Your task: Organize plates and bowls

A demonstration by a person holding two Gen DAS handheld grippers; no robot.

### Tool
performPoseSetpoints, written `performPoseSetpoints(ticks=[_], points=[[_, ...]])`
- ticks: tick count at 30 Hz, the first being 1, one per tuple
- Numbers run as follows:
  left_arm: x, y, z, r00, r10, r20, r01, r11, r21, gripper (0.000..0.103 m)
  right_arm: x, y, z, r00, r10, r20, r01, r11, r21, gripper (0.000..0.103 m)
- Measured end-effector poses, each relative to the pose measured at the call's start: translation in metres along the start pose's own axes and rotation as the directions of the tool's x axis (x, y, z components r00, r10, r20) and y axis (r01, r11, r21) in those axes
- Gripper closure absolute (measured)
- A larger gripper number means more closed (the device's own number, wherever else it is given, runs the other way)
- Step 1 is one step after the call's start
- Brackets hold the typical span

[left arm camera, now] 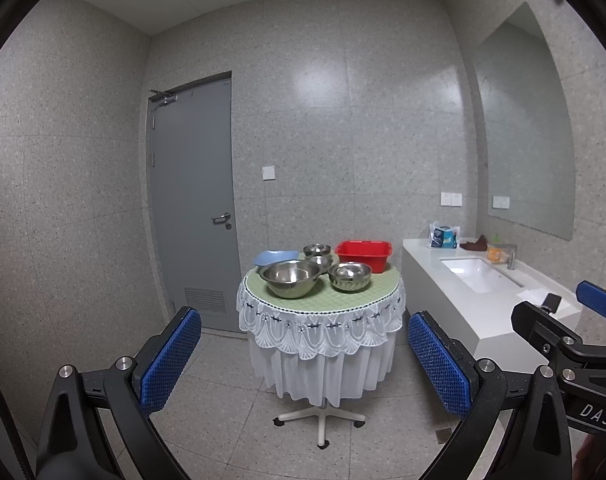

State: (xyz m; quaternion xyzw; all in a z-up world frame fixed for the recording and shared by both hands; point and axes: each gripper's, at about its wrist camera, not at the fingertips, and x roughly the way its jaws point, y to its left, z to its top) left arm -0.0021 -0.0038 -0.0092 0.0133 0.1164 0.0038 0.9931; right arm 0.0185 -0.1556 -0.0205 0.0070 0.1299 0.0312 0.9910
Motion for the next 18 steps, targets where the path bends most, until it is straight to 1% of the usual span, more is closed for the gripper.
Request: performPoseSetpoints(ticks=[8, 18], points=[[0.013, -0.006, 0.005, 1.000, 0.006, -0.014, -0.006, 1.000, 0.008, 0.001, 0.012, -0.009, 0.007, 1.000, 0.007, -0.019, -0.007, 1.000, 0.004, 0.000], [0.029, -0.018, 0.021, 0.999, 0.017, -0.052, -0.017, 1.000, 0.008, 0.001, 0.033, -0.022, 0.017, 0.998, 0.015, -0.061, -0.014, 1.000, 0.006, 0.000]])
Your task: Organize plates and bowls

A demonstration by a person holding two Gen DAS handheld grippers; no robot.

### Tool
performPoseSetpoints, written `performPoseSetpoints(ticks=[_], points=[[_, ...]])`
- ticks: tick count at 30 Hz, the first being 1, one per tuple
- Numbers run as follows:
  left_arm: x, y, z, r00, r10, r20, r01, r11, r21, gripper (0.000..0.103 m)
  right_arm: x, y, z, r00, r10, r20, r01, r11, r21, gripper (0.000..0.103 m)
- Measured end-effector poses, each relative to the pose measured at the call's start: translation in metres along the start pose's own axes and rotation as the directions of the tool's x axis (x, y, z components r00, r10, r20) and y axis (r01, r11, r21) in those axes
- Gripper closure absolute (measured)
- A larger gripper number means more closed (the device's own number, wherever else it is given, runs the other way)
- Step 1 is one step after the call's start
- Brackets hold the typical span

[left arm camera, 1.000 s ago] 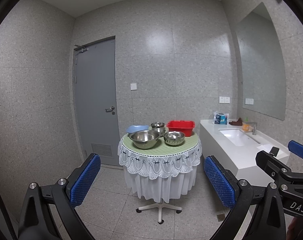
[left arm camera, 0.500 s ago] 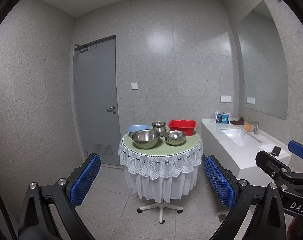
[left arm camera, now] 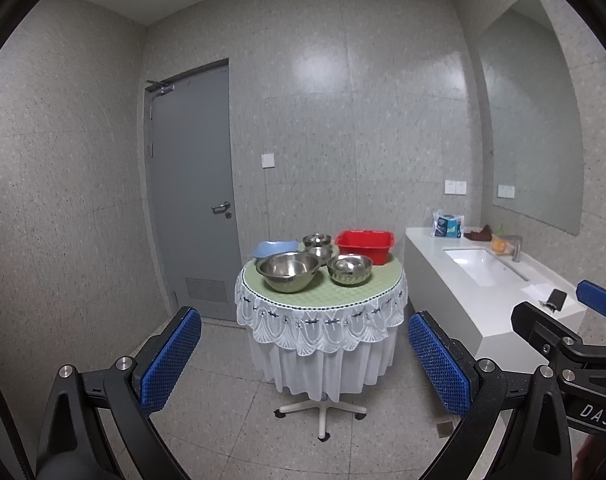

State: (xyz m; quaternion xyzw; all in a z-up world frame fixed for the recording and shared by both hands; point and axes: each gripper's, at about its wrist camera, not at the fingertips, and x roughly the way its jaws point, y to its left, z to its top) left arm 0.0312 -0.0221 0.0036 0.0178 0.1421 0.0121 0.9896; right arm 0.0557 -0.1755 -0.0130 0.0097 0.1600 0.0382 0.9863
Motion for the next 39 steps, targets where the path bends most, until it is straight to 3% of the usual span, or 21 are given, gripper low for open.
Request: performPoseSetpoints(ticks=[12, 19, 27, 39], points=[[0.028, -0.013, 0.015, 0.999, 0.000, -0.041, 0.000, 1.000, 0.006, 0.001, 0.025, -0.017, -0.003, 0.999, 0.002, -0.037, -0.001, 1.000, 0.018, 0.000], [0.065, -0.014, 0.026, 0.997, -0.001, -0.078, 0.002, 1.000, 0.011, 0.001, 0.056, -0.023, -0.002, 0.997, 0.006, -0.072, -0.003, 0.999, 0.038, 0.000], [0.149, -0.002, 0.048, 0.992, -0.029, -0.120, 0.030, 0.999, 0.012, 0.001, 0.119, -0.019, 0.001, 0.994, -0.014, -0.113, 0.020, 0.999, 0.051, 0.000], [0.336, 0.058, 0.117, 0.984, -0.130, -0.122, 0.134, 0.990, 0.031, 0.001, 0.252, 0.004, 0.047, 0.987, -0.085, -0.138, 0.099, 0.990, 0.098, 0.000]])
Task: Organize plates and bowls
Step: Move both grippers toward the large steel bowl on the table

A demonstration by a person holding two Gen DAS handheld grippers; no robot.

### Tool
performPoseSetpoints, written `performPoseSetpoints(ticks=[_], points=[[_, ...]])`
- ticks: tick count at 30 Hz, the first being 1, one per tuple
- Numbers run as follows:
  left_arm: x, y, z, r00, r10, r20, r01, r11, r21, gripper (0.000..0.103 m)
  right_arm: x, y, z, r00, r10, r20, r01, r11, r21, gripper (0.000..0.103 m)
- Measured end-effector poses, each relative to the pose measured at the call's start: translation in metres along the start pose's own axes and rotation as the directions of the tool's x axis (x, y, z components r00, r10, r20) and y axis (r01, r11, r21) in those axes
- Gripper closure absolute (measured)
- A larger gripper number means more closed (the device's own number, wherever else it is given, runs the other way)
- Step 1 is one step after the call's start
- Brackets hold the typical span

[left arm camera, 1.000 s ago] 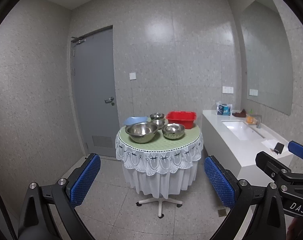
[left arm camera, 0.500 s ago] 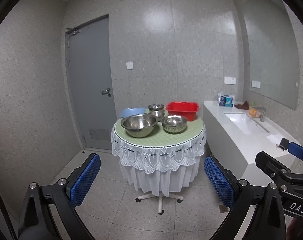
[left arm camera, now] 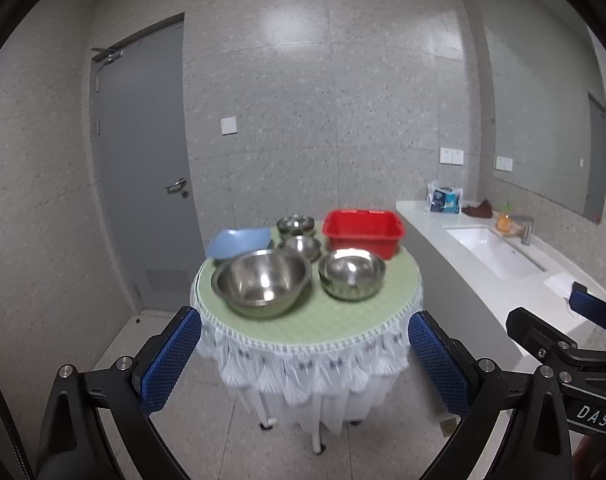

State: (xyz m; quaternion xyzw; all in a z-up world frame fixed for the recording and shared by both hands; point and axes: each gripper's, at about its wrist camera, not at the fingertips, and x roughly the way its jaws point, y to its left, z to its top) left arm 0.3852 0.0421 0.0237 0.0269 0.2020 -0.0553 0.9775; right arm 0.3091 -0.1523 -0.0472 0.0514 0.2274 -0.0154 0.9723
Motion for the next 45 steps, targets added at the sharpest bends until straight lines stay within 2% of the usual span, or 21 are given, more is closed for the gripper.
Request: performPoseSetpoints(ticks=[6, 11, 17, 22, 30, 35, 45], points=[[0.077, 0.052, 0.028, 1.000, -0.001, -0.011, 0.001, 1.000, -0.014, 0.001, 0.056, 0.029, 0.024, 1.000, 0.001, -0.023, -0.001, 1.000, 0.001, 0.000], [0.116, 0.080, 0.040, 0.998, 0.029, -0.051, -0.032, 0.999, -0.042, 0.001, 0.101, 0.051, 0.036, 0.996, 0.042, -0.077, -0.042, 0.999, 0.004, 0.000], [0.161, 0.080, 0.049, 0.990, 0.089, -0.113, -0.096, 0.994, -0.059, 0.001, 0.160, 0.076, 0.043, 0.985, 0.083, -0.148, -0.085, 0.996, -0.005, 0.000], [0.213, 0.086, 0.060, 0.975, 0.153, -0.164, -0.165, 0.984, -0.068, 0.001, 0.217, 0.090, 0.046, 0.965, 0.144, -0.218, -0.146, 0.989, 0.006, 0.000], [0.284, 0.098, 0.065, 0.948, 0.180, -0.264, -0.210, 0.973, -0.090, 0.001, 0.286, 0.107, 0.048, 0.925, 0.200, -0.323, -0.205, 0.979, 0.020, 0.000], [0.322, 0.116, 0.065, 0.940, 0.156, -0.303, -0.186, 0.980, -0.072, 0.001, 0.318, 0.116, 0.042, 0.904, 0.197, -0.379, -0.198, 0.979, 0.037, 0.000], [0.412, 0.166, 0.069, 0.938, 0.024, -0.346, -0.025, 1.000, 0.001, 0.002, 0.354, 0.141, 0.032, 0.913, 0.098, -0.397, -0.071, 0.994, 0.082, 0.000]])
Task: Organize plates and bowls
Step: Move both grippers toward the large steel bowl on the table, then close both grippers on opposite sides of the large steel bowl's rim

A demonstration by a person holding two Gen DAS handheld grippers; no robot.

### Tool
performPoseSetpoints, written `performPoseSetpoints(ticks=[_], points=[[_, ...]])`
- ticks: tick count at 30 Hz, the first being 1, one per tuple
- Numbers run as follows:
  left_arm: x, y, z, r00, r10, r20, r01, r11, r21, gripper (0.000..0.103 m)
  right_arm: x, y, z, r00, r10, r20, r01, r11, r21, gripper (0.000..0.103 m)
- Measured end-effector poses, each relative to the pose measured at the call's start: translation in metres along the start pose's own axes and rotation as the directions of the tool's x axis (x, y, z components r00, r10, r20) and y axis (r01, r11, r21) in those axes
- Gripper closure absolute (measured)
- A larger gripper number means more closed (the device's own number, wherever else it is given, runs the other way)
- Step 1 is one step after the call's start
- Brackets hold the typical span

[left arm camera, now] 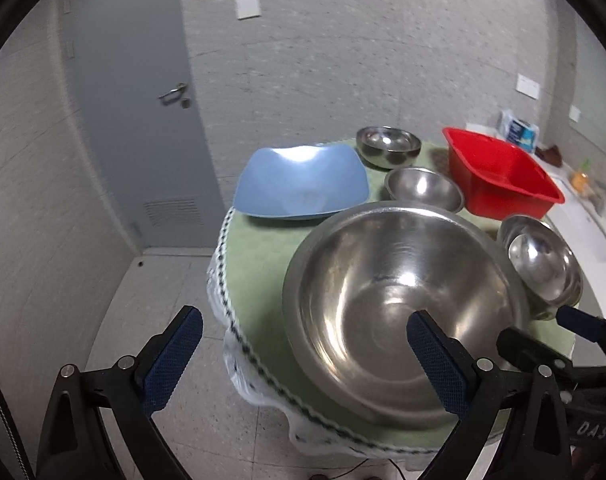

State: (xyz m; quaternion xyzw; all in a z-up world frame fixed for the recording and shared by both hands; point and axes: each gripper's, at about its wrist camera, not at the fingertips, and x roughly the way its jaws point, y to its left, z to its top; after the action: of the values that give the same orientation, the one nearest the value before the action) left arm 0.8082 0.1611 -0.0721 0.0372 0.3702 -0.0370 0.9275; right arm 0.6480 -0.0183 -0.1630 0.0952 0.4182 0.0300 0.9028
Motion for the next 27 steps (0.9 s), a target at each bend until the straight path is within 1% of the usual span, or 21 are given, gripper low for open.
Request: performPoseSetpoints(ticks=[4, 5, 6, 7, 8, 10, 11, 12, 13, 14, 15, 16, 17, 18, 19, 20, 22, 27], points=[[0.034, 0.016, 0.006, 0.998, -0.065, -0.014, 0.066, 0.996, 0.057, 0.008, 0.015, 0.013, -0.004, 0.999, -0.041, -0.004, 0.041, 0.998, 0.037, 0.000], [0.042, 0.020, 0.006, 0.997, -0.077, -0.021, 0.078, 0.995, 0.066, 0.011, 0.018, 0.016, -0.005, 0.999, -0.053, -0.008, 0.054, 0.997, 0.048, 0.002], [0.049, 0.023, 0.006, 0.995, -0.092, -0.027, 0.093, 0.993, 0.073, 0.013, 0.022, 0.017, -0.007, 0.998, -0.061, -0.016, 0.062, 0.996, 0.070, 0.006], [0.058, 0.025, 0.006, 0.993, -0.110, -0.037, 0.113, 0.990, 0.079, 0.017, 0.026, 0.017, -0.007, 0.998, -0.062, -0.020, 0.064, 0.994, 0.083, 0.009], [0.065, 0.026, 0.006, 0.991, -0.123, -0.051, 0.127, 0.988, 0.084, 0.022, 0.028, 0.017, -0.008, 0.998, -0.066, -0.023, 0.068, 0.993, 0.094, 0.010], [0.081, 0.029, 0.006, 0.984, -0.162, -0.074, 0.168, 0.981, 0.091, 0.029, 0.034, 0.019, -0.008, 0.996, -0.085, -0.024, 0.087, 0.991, 0.105, 0.020], [0.089, 0.030, 0.005, 0.981, -0.173, -0.087, 0.181, 0.978, 0.100, 0.031, 0.037, 0.019, -0.008, 0.996, -0.089, -0.026, 0.091, 0.990, 0.109, 0.023], [0.094, 0.032, 0.006, 0.980, -0.177, -0.097, 0.187, 0.977, 0.106, 0.036, 0.041, 0.020, -0.008, 0.996, -0.088, -0.035, 0.091, 0.990, 0.112, 0.031], [0.101, 0.033, 0.005, 0.976, -0.189, -0.110, 0.201, 0.973, 0.110, 0.044, 0.044, 0.021, -0.009, 0.996, -0.083, -0.043, 0.087, 0.990, 0.114, 0.039], [0.108, 0.035, 0.005, 0.971, -0.204, -0.127, 0.218, 0.969, 0.113, 0.053, 0.048, 0.022, -0.009, 0.996, -0.079, -0.050, 0.084, 0.990, 0.113, 0.042], [0.113, 0.037, 0.004, 0.965, -0.218, -0.143, 0.235, 0.966, 0.112, 0.058, 0.051, 0.023, -0.010, 0.995, -0.080, -0.058, 0.086, 0.990, 0.111, 0.045], [0.116, 0.037, 0.004, 0.961, -0.230, -0.155, 0.248, 0.962, 0.111, 0.068, 0.053, 0.024, -0.010, 0.994, -0.091, -0.060, 0.097, 0.990, 0.106, 0.045], [0.120, 0.036, 0.006, 0.957, -0.238, -0.164, 0.258, 0.960, 0.110, 0.074, 0.055, 0.024, -0.009, 0.994, -0.096, -0.058, 0.102, 0.990, 0.103, 0.045], [0.123, 0.038, 0.005, 0.954, -0.247, -0.169, 0.267, 0.957, 0.110, 0.077, 0.055, 0.025, -0.008, 0.993, -0.102, -0.054, 0.107, 0.989, 0.098, 0.047], [0.126, 0.040, 0.005, 0.951, -0.258, -0.172, 0.279, 0.954, 0.112, 0.083, 0.056, 0.025, -0.008, 0.993, -0.106, -0.051, 0.111, 0.989, 0.096, 0.051], [0.127, 0.042, 0.005, 0.952, -0.257, -0.168, 0.278, 0.954, 0.113, 0.085, 0.057, 0.025, -0.006, 0.993, -0.110, -0.050, 0.115, 0.989, 0.095, 0.053], [0.130, 0.047, 0.007, 0.952, -0.259, -0.163, 0.278, 0.954, 0.111, 0.085, 0.058, 0.026, -0.005, 0.992, -0.116, -0.053, 0.120, 0.989, 0.087, 0.056], [0.122, 0.053, 0.011, 0.958, -0.261, -0.119, 0.274, 0.956, 0.105, 0.086, 0.059, 0.034, -0.004, 0.992, -0.108, -0.064, 0.112, 0.991, 0.068, 0.056]])
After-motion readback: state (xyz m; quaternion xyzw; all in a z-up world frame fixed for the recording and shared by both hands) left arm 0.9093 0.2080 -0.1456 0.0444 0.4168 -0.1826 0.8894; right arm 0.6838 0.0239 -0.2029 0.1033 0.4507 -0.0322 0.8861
